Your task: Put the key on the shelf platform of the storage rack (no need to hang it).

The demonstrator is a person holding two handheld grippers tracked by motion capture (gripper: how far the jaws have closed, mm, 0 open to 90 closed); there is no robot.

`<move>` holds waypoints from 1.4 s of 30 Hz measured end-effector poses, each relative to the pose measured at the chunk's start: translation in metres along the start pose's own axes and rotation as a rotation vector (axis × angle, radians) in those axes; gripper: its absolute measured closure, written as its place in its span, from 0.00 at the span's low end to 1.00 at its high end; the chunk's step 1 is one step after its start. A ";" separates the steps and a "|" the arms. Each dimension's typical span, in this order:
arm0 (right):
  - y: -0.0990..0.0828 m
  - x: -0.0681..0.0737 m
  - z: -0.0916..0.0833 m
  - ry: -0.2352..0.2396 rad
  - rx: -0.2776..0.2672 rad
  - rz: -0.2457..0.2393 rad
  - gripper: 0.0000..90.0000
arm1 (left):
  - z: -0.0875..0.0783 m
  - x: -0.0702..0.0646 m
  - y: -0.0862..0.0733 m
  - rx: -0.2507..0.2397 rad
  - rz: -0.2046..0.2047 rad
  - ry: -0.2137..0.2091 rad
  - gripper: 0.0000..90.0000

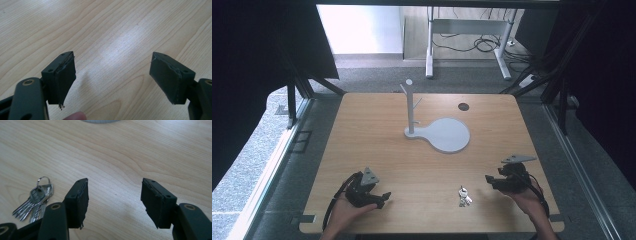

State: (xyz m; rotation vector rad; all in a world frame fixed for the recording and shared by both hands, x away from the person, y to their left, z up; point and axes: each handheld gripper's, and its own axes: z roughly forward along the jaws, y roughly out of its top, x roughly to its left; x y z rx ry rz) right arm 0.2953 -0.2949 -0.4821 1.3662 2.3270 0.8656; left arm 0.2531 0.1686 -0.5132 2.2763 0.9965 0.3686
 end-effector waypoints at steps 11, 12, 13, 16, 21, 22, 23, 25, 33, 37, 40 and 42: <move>0.019 0.014 -0.010 0.052 0.073 -0.078 0.51 | 0.001 -0.001 0.000 0.003 0.000 -0.007 0.24; 0.021 0.016 -0.010 0.059 0.079 -0.089 0.52 | 0.002 -0.001 0.000 0.004 0.000 -0.007 0.24; 0.022 0.019 -0.010 0.065 0.085 -0.098 0.52 | 0.002 -0.001 0.000 0.007 0.002 -0.008 0.24; 0.024 0.023 -0.010 0.081 0.100 -0.108 0.54 | 0.003 -0.002 0.000 0.009 0.003 -0.011 0.24; 0.031 0.032 -0.006 0.116 0.139 -0.130 0.56 | 0.002 -0.002 0.000 0.006 0.001 -0.009 0.24; 0.032 0.033 -0.005 0.118 0.143 -0.132 0.57 | 0.001 -0.002 0.000 0.004 0.001 -0.010 0.24; 0.033 0.035 -0.004 0.120 0.149 -0.135 0.57 | 0.001 -0.001 0.000 0.003 0.001 -0.009 0.24; 0.034 0.037 -0.002 0.127 0.155 -0.142 0.57 | 0.001 -0.001 0.000 0.003 0.001 -0.008 0.24; 0.037 0.044 0.004 0.144 0.183 -0.158 0.59 | 0.002 -0.002 0.000 0.012 0.005 -0.017 0.24; 0.039 0.048 0.007 0.152 0.205 -0.165 0.61 | 0.001 -0.002 0.000 0.009 0.004 -0.018 0.24; 0.039 0.051 0.010 0.163 0.220 -0.170 0.62 | 0.000 0.000 0.000 0.007 0.003 -0.015 0.23; 0.039 0.053 0.013 0.171 0.227 -0.173 0.62 | -0.001 0.001 0.000 0.006 0.000 -0.014 0.24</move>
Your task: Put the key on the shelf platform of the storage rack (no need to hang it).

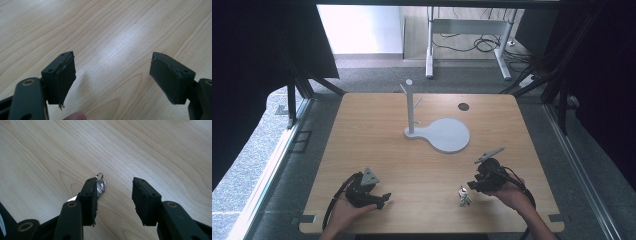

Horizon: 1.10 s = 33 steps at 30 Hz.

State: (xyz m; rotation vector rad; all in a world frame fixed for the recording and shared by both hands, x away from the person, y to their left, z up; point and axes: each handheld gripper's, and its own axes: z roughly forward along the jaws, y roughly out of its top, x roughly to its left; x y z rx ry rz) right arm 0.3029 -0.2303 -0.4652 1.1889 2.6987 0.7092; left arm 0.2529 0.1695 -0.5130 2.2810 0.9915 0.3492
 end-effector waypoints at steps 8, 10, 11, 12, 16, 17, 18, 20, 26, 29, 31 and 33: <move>0.005 0.009 0.010 0.035 0.028 -0.020 0.64 | -0.001 -0.001 0.000 -0.003 0.002 0.001 0.24; 0.006 0.012 0.013 0.041 0.035 -0.022 0.64 | -0.001 -0.001 0.000 -0.003 0.002 0.001 0.24; 0.007 0.013 0.014 0.042 0.037 -0.027 0.64 | -0.001 -0.001 0.000 -0.003 0.002 0.001 0.24; 0.007 0.014 0.014 0.045 0.039 -0.027 0.65 | -0.001 -0.001 0.000 -0.005 0.002 0.001 0.24; 0.009 0.016 0.019 0.046 0.044 -0.023 0.66 | -0.002 0.000 0.000 -0.006 -0.002 0.002 0.24; 0.009 0.017 0.020 0.044 0.048 -0.023 0.67 | -0.001 0.000 0.000 -0.006 -0.001 0.002 0.24; 0.009 0.017 0.022 0.042 0.051 -0.026 0.67 | -0.001 0.000 0.000 -0.005 -0.001 0.003 0.24; 0.010 0.017 0.025 0.034 0.062 -0.017 0.68 | -0.001 0.000 0.000 -0.004 0.000 0.002 0.24; 0.012 0.018 0.033 0.023 0.076 0.010 0.72 | 0.000 0.000 0.000 -0.003 0.002 0.002 0.24; 0.012 0.017 0.036 0.024 0.082 0.016 0.73 | 0.000 0.000 0.000 -0.003 0.003 0.000 0.24; 0.012 0.018 0.038 0.027 0.086 0.021 0.75 | 0.000 0.000 0.000 -0.002 0.004 0.000 0.24; 0.013 0.018 0.039 0.031 0.092 0.022 0.76 | 0.000 -0.001 0.000 -0.003 0.004 0.000 0.23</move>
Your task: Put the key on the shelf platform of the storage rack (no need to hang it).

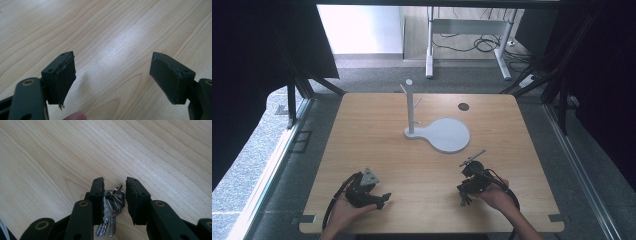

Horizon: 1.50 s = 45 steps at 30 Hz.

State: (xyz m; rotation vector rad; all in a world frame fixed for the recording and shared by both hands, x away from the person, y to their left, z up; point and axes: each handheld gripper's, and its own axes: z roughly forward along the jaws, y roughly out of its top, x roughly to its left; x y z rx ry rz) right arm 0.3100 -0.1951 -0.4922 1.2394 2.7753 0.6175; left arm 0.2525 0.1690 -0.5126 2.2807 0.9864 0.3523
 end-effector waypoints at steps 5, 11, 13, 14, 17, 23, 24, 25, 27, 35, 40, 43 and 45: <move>0.002 0.002 0.003 0.000 0.014 -0.002 0.79 | 0.000 0.000 0.000 -0.001 0.000 0.000 0.24; 0.003 0.003 0.005 -0.002 0.018 0.009 0.85 | 0.000 0.000 0.000 -0.002 -0.001 0.000 0.23; 0.003 0.003 0.006 0.000 0.020 0.012 0.87 | 0.000 0.000 0.000 0.000 0.001 0.000 0.23; 0.004 0.003 0.006 -0.001 0.020 0.012 0.88 | 0.001 0.000 0.000 0.001 0.001 0.000 0.23; 0.004 0.003 0.007 -0.009 0.026 0.015 0.90 | 0.001 0.000 0.000 -0.001 0.001 -0.001 0.23; 0.005 0.004 0.008 -0.010 0.025 0.011 0.96 | 0.000 0.000 0.000 0.000 0.000 0.000 0.24; 0.005 0.004 0.008 -0.014 0.025 0.012 0.97 | 0.000 0.000 0.000 0.000 0.000 0.000 0.23; 0.005 0.004 0.008 -0.016 0.025 0.013 0.98 | 0.000 0.000 0.000 0.000 -0.001 0.000 0.24; 0.005 0.004 0.008 -0.016 0.028 0.014 0.98 | 0.000 0.000 0.000 -0.001 0.001 0.000 0.24; 0.004 0.005 0.005 -0.016 0.033 0.006 0.99 | 0.001 -0.001 0.000 0.002 0.003 0.001 0.23; 0.004 0.005 -0.001 -0.012 0.030 -0.002 0.99 | 0.000 -0.001 0.000 -0.002 0.001 0.001 0.23; 0.005 0.005 -0.007 -0.011 0.027 -0.007 0.99 | 0.000 -0.001 0.000 0.002 0.002 0.002 0.23; 0.005 0.004 -0.012 -0.014 0.024 -0.013 0.99 | 0.000 -0.001 0.000 0.002 0.003 0.002 0.23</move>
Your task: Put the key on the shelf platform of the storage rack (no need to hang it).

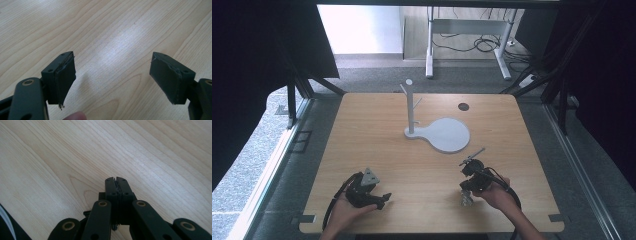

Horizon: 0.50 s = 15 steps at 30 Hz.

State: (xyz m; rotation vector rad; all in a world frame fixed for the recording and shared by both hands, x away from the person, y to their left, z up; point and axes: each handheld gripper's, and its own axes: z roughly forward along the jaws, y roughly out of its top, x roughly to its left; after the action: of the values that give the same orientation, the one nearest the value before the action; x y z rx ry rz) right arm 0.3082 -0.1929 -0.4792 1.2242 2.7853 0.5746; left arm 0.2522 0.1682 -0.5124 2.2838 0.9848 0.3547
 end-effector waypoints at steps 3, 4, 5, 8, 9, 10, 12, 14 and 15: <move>0.000 -0.001 -0.006 -0.002 -0.005 0.001 0.99 | 0.000 0.000 0.000 0.000 0.002 0.000 0.23; 0.000 -0.001 -0.008 0.000 -0.007 -0.002 0.99 | -0.001 0.000 0.000 0.000 0.002 0.000 0.23; 0.000 -0.002 -0.010 0.000 -0.007 -0.001 0.99 | -0.001 0.000 0.000 0.000 0.002 0.000 0.23; 0.000 -0.002 -0.015 -0.005 -0.014 -0.007 0.99 | -0.001 0.000 0.000 -0.001 0.003 0.000 0.23; 0.000 -0.002 -0.016 -0.007 -0.017 -0.005 0.99 | -0.001 0.000 0.000 -0.002 0.002 0.000 0.23; 0.000 -0.002 -0.018 -0.007 -0.019 -0.009 0.99 | -0.001 0.000 0.000 -0.002 0.003 0.000 0.23; 0.001 -0.001 -0.021 -0.010 -0.024 -0.011 0.99 | -0.001 0.000 0.000 -0.001 0.002 0.000 0.23; 0.001 -0.001 -0.025 -0.012 -0.031 -0.016 0.99 | -0.001 0.000 0.000 -0.001 0.003 0.000 0.23; 0.001 -0.001 -0.025 -0.012 -0.031 -0.016 0.99 | -0.001 0.000 0.000 -0.001 0.003 0.000 0.23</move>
State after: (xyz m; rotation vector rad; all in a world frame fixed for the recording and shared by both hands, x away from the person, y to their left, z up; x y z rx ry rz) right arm 0.3049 -0.2007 -0.4552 1.1948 2.7625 0.6051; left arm 0.2520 0.1687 -0.5115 2.2844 0.9819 0.3566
